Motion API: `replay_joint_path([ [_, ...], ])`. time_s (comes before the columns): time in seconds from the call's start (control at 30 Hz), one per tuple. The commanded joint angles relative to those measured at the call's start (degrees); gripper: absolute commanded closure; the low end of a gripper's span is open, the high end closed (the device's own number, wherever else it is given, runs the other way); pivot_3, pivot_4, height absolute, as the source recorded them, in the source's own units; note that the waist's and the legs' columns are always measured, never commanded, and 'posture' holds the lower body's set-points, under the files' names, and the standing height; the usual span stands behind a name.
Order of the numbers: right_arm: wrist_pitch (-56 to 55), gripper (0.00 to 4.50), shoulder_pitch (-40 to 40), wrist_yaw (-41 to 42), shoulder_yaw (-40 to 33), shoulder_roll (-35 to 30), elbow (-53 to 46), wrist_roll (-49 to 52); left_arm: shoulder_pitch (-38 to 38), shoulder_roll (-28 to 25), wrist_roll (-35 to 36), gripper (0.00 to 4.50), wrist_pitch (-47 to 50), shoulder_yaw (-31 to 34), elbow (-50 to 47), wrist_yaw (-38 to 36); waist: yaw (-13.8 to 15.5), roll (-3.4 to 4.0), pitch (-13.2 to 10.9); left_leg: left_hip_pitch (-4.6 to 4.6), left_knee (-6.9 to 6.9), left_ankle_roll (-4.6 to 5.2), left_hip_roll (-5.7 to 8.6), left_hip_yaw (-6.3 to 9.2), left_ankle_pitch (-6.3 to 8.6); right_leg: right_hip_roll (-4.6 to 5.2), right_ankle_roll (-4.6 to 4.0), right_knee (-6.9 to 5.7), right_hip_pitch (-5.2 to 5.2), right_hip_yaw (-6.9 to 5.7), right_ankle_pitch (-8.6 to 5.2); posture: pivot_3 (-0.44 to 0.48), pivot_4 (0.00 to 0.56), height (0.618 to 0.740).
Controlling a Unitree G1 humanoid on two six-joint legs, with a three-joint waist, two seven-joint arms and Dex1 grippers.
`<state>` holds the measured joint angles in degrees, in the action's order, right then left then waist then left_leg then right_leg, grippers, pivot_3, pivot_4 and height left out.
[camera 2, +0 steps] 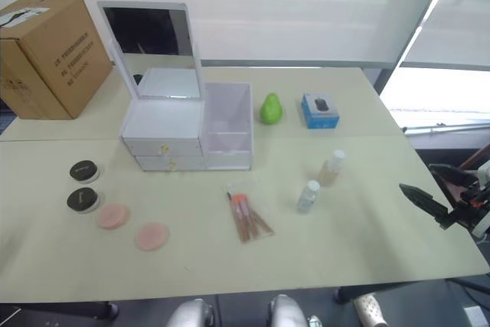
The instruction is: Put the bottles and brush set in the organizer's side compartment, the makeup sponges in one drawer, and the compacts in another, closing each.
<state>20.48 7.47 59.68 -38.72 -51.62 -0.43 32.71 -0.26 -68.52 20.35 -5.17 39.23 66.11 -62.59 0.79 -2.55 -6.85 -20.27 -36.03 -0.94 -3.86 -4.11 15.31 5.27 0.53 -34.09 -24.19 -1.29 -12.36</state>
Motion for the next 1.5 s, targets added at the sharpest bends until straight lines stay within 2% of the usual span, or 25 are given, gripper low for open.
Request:
replay_joint_path([
  [0.03,0.4,0.00,-0.5,-0.2,-0.8,-0.5,-1.5,0.8,-1.0,-2.8,0.3,0.03,-1.9,0.7,0.5,0.2,0.0,0.00,0.0,0.00,0.00,0.00,0.00,0.00,0.00,0.00,0.00,0.00,0.00,0.00,0.00,0.000,0.150,0.740],
  [0.27,2.5,0.00,-1.0,-0.5,0.2,-0.1,-3.2,1.7,-3.7,-2.1,0.4,0.03,-1.8,-0.1,-0.6,0.0,0.0,-0.07,0.0,0.00,-0.01,0.00,0.01,0.00,0.00,0.02,0.00,0.00,0.02,-0.02,0.00,0.000,0.150,0.740],
  [0.4,7.7,0.00,-1.3,-3.5,2.0,1.0,-6.6,3.4,-6.6,2.5,1.0,0.03,-1.8,-2.9,-7.1,-2.3,0.3,0.00,0.0,0.00,-0.01,0.00,-0.01,0.00,0.00,0.02,0.00,-0.02,0.03,-0.08,0.00,0.000,0.150,0.740],
  [0.5,11.8,0.00,-1.5,-9.6,4.3,3.3,-10.9,3.2,-5.0,8.9,2.6,0.03,1.2,-6.0,-20.0,-4.1,0.5,0.00,0.0,-0.05,-0.02,0.01,0.01,-0.06,-0.01,0.08,0.00,-0.01,0.05,-0.08,0.01,0.000,0.150,0.740],
  [0.6,14.4,0.00,-1.9,-17.6,6.4,8.3,-17.2,3.1,0.4,15.6,6.1,0.03,8.6,-9.7,-41.0,-3.4,0.4,-0.15,0.1,-0.15,-0.15,0.06,-0.02,-0.06,-0.04,0.01,0.02,-0.10,0.22,0.00,0.05,0.000,0.150,0.740],
  [0.67,16.0,0.00,-2.3,-23.4,7.4,12.1,-21.3,2.8,3.4,18.5,9.5,0.03,14.7,-11.4,-54.5,-1.7,0.2,-0.25,0.1,-0.25,-0.32,0.46,-0.05,-0.02,-0.29,-0.09,0.07,-0.18,0.18,0.09,0.10,0.000,0.150,0.740],
  [0.8,16.7,0.00,-3.7,-33.0,9.9,18.6,-26.2,0.8,7.2,20.6,15.1,0.03,22.4,-11.9,-70.7,-0.2,-0.1,-0.25,0.0,-0.25,-0.35,0.48,0.01,0.00,-0.30,-0.14,0.11,-0.16,0.16,0.34,0.12,0.000,0.150,0.740],
  [0.93,14.9,0.00,-6.5,-38.3,12.6,22.9,-25.2,-1.5,9.4,20.6,20.3,0.03,28.2,-13.9,-82.6,-0.8,-0.2,-0.05,0.0,-0.11,-0.35,0.49,0.06,0.01,-0.30,-0.25,0.11,-0.12,0.19,0.51,0.11,0.000,0.150,0.740],
  [1.2,10.9,0.00,-12.9,-41.3,19.8,27.2,-20.0,-6.6,6.1,21.5,23.3,0.03,33.0,-20.5,-93.3,1.5,-0.1,0.03,0.0,-0.07,-0.41,0.54,0.07,0.22,-0.33,-0.61,0.09,-0.06,0.29,0.84,0.10,0.000,0.150,0.740],
  [1.5,5.7,0.00,-18.2,-41.7,23.5,29.5,-12.7,-10.6,2.2,28.0,20.7,0.03,29.1,-26.7,-96.7,5.7,-0.3,0.01,0.0,0.04,-0.55,0.59,0.15,0.49,-0.35,-1.13,0.08,-0.02,0.47,1.48,0.10,0.000,0.150,0.740],
])
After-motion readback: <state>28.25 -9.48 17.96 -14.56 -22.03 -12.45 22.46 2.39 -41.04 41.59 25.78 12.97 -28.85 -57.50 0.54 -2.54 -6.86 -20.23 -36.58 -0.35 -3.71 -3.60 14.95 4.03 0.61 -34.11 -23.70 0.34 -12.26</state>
